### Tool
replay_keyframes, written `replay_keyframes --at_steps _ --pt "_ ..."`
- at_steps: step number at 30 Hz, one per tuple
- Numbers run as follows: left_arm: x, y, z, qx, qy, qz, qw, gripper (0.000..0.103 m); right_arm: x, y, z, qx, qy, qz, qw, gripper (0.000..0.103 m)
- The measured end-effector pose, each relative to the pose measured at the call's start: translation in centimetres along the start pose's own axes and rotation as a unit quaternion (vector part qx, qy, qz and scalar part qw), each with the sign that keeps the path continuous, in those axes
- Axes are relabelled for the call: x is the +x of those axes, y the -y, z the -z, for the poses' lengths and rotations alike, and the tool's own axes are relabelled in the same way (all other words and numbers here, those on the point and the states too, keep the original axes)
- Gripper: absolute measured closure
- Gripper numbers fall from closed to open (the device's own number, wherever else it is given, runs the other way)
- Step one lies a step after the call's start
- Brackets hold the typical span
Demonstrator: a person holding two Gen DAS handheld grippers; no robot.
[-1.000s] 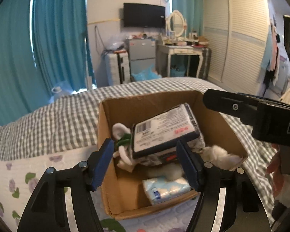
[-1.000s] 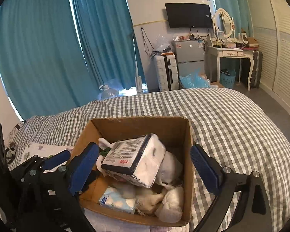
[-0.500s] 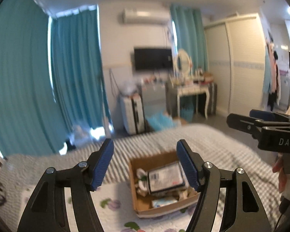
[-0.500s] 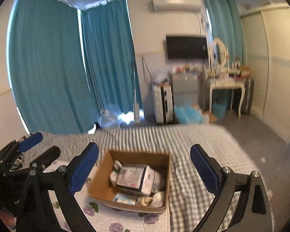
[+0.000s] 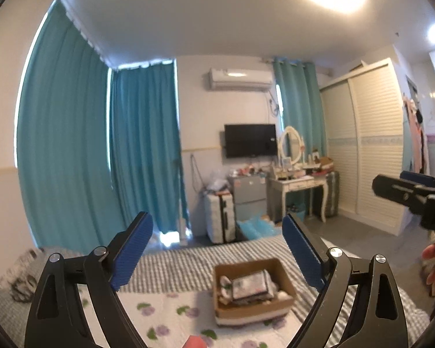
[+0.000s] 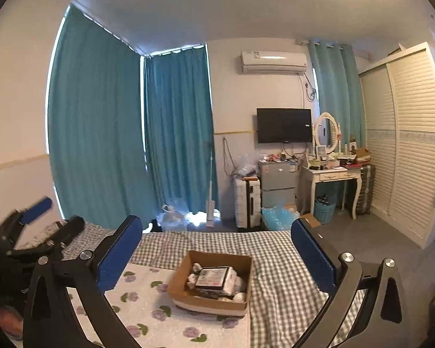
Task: Organize soft objects
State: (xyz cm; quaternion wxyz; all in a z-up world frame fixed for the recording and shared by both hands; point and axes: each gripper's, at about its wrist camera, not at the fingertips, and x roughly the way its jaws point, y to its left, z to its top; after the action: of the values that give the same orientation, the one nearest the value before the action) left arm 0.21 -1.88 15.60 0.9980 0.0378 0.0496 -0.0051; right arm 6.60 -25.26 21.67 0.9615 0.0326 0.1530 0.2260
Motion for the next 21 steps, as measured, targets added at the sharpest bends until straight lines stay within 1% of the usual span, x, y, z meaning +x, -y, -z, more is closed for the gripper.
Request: replay_keyframes --at_steps 2,5,7,10,13,14,15,17,18,21 --pt "-0.1 0.1 1.1 -0.009 -0.008 -0.003 0.9999 0.011 -0.7 0.0 1.2 -0.001 0.002 -0.003 1.000 0.000" --pt "0.1 0.0 3.2 -0.021 -0.015 -0.014 0.9996 0.011 0.0 0.1 3.7 0.001 0.005 -0.003 1.000 0.000" --pt "0.2 0.5 4.9 -0.016 -0.016 -0.020 0.9995 0.011 1.2 0.2 5.6 -0.002 -0.002 -0.004 1.000 0.000" --pt "1.3 1.6 8.0 0.009 -0.010 -0.034 0.9993 0.011 3.3 0.7 9.2 0.000 -0.005 0.002 1.000 0.000" --pt "2.5 2.1 11.2 0.005 -0.034 -0.038 0.9987 0.011 5.3 1.7 12.9 0.012 -0.018 0.002 1.000 0.000" --pt "3.1 2.1 12.3 -0.005 -0.044 -0.032 0.9985 0.011 5.8 2.2 14.4 0.015 -0.024 0.008 1.000 0.000" --pt "3.7 2.0 13.2 -0.011 -0.053 -0.028 0.9982 0.011 6.2 2.5 15.2 0.016 -0.030 0.014 0.999 0.000" --pt "5.0 2.0 14.7 -0.019 -0.077 -0.027 0.9965 0.011 7.8 3.4 16.9 0.023 -0.056 0.020 0.998 0.000" --pt "6.0 2.2 15.4 -0.019 -0.093 -0.029 0.9950 0.011 8.2 3.8 17.4 0.030 -0.062 0.016 0.997 0.000" --pt "7.3 3.0 16.1 -0.018 -0.109 -0.022 0.9937 0.011 9.6 4.4 18.4 0.033 -0.075 0.017 0.996 0.000"
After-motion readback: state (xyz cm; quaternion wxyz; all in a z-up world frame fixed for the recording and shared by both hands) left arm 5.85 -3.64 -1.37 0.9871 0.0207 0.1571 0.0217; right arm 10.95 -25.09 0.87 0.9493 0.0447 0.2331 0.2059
